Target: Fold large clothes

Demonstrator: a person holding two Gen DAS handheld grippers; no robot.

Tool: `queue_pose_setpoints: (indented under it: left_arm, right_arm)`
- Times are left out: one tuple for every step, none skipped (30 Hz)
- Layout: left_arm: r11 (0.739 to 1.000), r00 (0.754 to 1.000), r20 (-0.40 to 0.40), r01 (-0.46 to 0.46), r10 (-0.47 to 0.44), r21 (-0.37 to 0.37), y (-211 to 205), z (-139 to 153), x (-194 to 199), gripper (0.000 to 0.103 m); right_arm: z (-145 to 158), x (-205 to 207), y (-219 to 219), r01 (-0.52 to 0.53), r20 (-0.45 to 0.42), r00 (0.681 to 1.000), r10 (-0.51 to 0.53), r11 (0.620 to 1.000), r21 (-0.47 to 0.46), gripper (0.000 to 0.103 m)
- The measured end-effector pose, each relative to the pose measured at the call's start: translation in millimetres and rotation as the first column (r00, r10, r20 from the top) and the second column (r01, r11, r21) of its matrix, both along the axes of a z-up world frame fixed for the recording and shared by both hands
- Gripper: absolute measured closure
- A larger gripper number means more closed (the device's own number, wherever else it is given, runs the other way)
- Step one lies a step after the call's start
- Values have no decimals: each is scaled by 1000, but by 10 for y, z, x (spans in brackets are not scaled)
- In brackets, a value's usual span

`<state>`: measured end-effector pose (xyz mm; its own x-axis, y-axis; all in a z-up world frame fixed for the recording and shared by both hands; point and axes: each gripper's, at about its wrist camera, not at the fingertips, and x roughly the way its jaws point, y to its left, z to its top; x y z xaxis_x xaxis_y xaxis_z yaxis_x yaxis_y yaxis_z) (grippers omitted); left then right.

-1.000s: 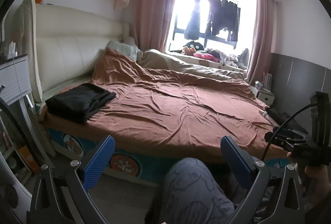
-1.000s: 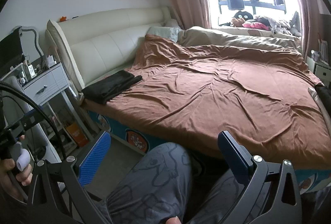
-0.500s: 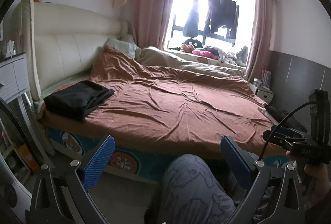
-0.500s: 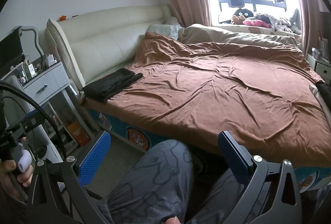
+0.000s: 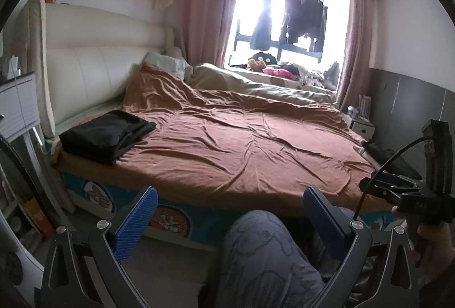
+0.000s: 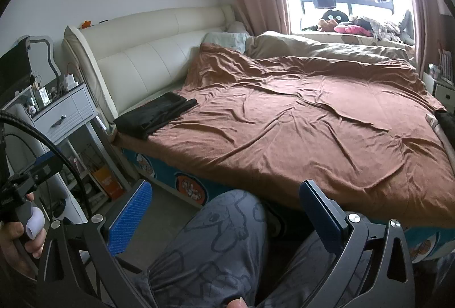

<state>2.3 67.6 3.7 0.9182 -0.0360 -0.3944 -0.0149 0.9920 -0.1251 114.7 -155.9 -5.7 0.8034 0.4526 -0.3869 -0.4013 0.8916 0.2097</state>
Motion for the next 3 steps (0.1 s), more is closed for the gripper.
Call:
queue_pose_setpoints:
  left_arm:
    - [1000, 1000, 0, -2, 2, 3, -3, 1, -3, 0]
    - [1000, 1000, 1, -1, 1, 6, -7, 2, -6, 0]
    - [1000, 1000, 1, 1, -1, 8, -10, 3, -6, 0]
  right_arm:
    - [0, -2, 0, 1, 0, 1000, -1, 1000, 0, 0]
    - [3, -4, -2, 1, 0, 1000, -1, 1000, 0, 0]
    - [1, -3, -5, 1, 1, 1000, -1, 1000, 0, 0]
